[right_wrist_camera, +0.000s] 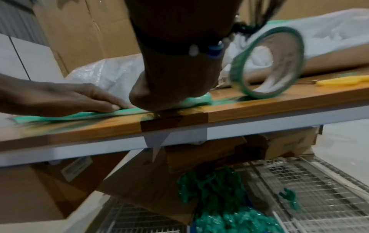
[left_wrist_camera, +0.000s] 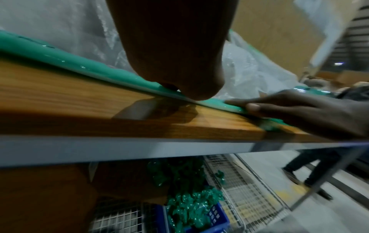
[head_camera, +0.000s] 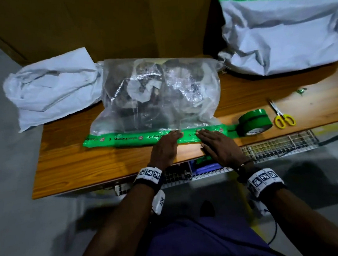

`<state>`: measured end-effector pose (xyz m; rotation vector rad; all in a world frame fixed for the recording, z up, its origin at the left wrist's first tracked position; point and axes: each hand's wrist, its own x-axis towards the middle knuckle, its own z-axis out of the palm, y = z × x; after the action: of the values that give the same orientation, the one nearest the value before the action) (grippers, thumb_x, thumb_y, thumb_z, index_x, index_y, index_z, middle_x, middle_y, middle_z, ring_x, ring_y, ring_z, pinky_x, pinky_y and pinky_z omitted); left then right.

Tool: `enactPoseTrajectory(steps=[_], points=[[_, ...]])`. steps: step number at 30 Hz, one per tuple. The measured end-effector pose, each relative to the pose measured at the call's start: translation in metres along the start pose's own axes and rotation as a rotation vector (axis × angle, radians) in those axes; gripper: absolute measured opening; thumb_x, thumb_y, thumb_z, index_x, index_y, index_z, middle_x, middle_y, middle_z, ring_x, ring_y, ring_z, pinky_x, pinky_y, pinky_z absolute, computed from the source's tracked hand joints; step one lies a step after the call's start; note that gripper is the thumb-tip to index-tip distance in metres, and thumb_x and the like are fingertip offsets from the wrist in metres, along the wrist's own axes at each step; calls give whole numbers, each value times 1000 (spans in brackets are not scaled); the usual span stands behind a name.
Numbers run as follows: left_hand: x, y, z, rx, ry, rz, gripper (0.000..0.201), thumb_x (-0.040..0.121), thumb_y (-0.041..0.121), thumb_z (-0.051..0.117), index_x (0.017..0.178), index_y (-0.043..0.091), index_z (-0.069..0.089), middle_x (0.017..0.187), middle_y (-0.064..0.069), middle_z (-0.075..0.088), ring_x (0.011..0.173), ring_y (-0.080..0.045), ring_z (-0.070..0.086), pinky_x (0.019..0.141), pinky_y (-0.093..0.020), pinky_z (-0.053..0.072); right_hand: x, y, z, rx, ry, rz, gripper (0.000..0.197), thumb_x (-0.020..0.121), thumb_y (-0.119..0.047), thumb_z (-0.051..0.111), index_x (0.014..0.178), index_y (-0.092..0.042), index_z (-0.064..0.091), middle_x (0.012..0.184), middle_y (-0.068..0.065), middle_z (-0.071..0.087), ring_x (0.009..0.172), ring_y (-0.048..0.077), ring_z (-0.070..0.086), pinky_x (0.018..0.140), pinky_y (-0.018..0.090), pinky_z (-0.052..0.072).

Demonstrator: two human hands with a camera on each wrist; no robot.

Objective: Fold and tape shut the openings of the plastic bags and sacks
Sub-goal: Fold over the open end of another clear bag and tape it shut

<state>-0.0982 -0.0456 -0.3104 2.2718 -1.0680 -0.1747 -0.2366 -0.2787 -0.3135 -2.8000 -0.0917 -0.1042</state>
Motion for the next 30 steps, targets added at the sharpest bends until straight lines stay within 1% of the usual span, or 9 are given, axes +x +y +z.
enactPoseTrajectory(steps=[3,7,10,13,16,20,23,26,30], points=[[0,6,4,-35,78,-106,40,97,9,59,133,23,71,144,2,64,136,-14,55,116,-22,32,-21,23,-9,-2,12,1,54,111,-41,36,161,-19,41,167,-2,37,156,16,32,128,40,26],[-4,5,8,12,106,-119,38,95,14,61,130,23,73,139,3,68,131,-16,59,114,-29,41,-18,20,-7,50,41,15,52,112,-40,38,156,-16,48,163,1,45,153,18,36,127,41,27],[5,28,9,77,154,-155,30,90,20,60,115,20,76,116,-6,76,105,-31,71,90,-40,57,-15,17,-3,144,80,44,48,111,-37,43,151,-13,55,160,2,49,153,20,38,125,44,29],[29,59,18,162,120,-49,25,91,13,62,113,15,75,104,-10,72,93,-34,67,75,-41,54,-21,14,-3,171,79,34,52,111,-37,40,153,-10,51,163,6,44,156,22,31,127,44,24],[48,70,43,104,61,86,29,91,2,65,116,12,75,105,-10,67,98,-31,61,82,-42,51,-25,9,-4,188,163,149,51,110,-34,42,151,-4,53,160,12,47,154,27,35,124,40,32],[53,55,54,-126,44,-148,37,88,15,70,124,20,76,115,-5,66,106,-26,61,94,-43,51,-22,9,-3,154,149,251,53,109,-33,42,150,-2,52,159,15,48,151,30,39,121,40,35],[56,45,53,-195,5,-154,37,88,24,69,124,20,77,117,-4,65,108,-24,63,95,-43,52,-19,12,-2,141,109,244,55,109,-35,39,152,-2,50,161,13,46,152,29,37,124,41,35],[59,42,54,-183,-26,-160,38,90,26,69,126,21,75,117,-3,62,111,-23,60,96,-45,51,-22,14,0,114,109,197,56,111,-36,39,154,-1,47,162,14,44,154,29,35,124,41,33],[55,50,52,-22,-2,-86,41,88,13,75,129,21,72,119,-3,61,111,-26,57,92,-48,52,-28,12,-4,114,150,180,54,110,-33,43,154,0,47,162,15,43,154,29,33,126,38,28]])
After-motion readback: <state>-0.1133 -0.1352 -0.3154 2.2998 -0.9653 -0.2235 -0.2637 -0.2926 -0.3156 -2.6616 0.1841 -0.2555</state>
